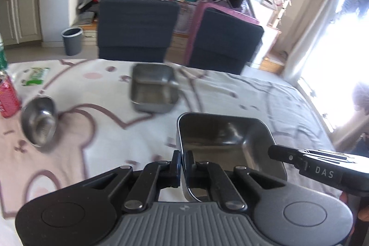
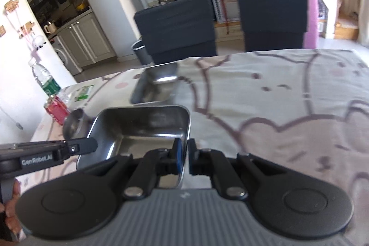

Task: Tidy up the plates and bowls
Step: 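Lift and carry the steel tray with both tools toward the stacked bowls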

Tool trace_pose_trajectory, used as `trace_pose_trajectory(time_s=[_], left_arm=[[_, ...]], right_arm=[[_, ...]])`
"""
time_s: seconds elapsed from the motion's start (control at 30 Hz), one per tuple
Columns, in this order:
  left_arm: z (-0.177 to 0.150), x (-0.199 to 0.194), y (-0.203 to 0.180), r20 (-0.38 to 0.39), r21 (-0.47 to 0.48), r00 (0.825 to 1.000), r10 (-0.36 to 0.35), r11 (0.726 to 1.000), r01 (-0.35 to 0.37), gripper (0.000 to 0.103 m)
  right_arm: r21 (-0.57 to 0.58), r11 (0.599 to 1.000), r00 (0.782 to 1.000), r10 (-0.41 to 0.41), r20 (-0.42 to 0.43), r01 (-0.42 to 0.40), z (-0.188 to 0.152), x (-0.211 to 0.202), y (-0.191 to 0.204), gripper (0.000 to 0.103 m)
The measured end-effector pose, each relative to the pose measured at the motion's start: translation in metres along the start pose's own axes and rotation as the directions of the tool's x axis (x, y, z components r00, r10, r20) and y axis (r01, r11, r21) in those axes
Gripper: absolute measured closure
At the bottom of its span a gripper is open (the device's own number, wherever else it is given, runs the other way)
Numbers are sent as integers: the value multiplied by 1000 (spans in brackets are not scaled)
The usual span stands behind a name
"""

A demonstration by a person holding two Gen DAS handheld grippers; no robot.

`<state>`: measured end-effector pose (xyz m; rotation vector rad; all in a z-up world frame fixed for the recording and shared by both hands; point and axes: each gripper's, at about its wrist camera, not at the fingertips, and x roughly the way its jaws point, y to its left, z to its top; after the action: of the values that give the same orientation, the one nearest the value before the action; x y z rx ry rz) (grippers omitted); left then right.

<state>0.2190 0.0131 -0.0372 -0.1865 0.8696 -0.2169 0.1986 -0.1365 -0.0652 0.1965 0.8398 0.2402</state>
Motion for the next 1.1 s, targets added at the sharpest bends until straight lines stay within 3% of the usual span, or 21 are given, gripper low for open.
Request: trace_pose_trajectory(time_s=[0.37, 0.6, 1.1], left_arm=[[-42, 24, -72, -143, 38, 988, -59, 997, 65, 98], [-68, 49, -98, -263, 27, 960, -93, 994, 104, 96], [-87, 76, -134, -355, 139, 933, -55, 984, 111, 95]], right_arm=[[0, 990, 987, -142, -78, 143, -43, -34, -59, 96], [-3, 977, 968, -211, -139, 213, -67, -42, -94, 96], [-33, 963, 932, -266, -245, 266, -85, -26, -127, 96]])
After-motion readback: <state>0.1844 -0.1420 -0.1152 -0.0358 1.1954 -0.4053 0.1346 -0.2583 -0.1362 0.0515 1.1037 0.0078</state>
